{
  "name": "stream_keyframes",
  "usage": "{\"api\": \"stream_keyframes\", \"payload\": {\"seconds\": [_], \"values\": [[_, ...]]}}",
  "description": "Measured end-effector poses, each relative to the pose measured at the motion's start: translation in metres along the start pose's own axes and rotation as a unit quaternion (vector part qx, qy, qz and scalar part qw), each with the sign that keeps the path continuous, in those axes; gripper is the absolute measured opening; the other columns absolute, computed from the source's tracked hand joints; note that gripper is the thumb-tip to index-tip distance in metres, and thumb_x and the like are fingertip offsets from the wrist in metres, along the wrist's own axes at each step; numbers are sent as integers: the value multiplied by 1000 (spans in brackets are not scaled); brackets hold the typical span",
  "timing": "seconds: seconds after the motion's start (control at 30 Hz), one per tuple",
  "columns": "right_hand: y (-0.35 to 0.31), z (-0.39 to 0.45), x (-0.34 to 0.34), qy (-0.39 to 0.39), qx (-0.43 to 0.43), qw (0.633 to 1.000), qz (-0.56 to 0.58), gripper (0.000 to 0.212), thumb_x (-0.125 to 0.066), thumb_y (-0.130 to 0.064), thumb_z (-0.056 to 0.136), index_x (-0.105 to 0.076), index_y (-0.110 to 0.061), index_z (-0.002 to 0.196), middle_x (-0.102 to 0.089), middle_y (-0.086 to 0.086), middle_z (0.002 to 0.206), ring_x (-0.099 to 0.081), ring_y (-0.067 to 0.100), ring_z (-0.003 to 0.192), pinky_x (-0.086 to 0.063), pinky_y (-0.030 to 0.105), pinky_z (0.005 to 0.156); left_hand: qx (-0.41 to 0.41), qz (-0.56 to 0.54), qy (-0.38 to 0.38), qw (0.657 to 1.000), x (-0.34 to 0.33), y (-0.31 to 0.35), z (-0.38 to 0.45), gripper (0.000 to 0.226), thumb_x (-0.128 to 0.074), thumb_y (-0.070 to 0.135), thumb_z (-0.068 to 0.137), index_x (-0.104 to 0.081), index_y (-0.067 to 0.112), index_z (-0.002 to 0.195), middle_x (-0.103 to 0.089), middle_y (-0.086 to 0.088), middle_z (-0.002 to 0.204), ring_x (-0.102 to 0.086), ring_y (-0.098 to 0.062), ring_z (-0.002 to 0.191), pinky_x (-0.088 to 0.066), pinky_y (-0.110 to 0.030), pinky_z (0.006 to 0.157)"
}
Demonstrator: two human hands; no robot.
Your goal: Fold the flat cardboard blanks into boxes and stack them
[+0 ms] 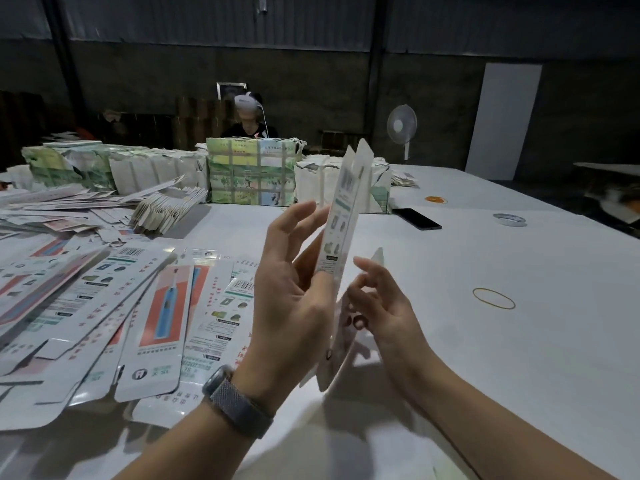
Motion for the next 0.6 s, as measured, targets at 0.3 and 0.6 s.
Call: {"api": "stream_keyframes", "payload": {"seconds": [0.3, 0.6], "values": [[14, 0, -6, -75, 6, 976, -204, 52, -64, -34, 93, -41, -59, 132, -56, -23, 92, -55, -1, 79, -45, 11, 77, -126, 147, 87, 977, 19, 16, 11, 66, -41, -16, 83, -39, 7, 144, -48, -2, 149, -46, -8, 139, -49, -29, 107], [21, -5, -16, -133, 13, 929, -345, 49, -60, -16, 90, -57, -41, 132, -51, -12, 75, -47, 4, 65, -45, 23, 71, -250, 262, 75, 929, 24, 35, 16, 66, -38, -15, 81, -40, 19, 138, -44, 7, 146, -42, -23, 143, -44, -51, 111]]}}
Point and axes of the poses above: each hand's wrist, its own z-axis towards the middle knuckle, its own x-axis out of the back of the hand, y = z × x, the point moved 6 cm from there along z, towards the middle knuckle
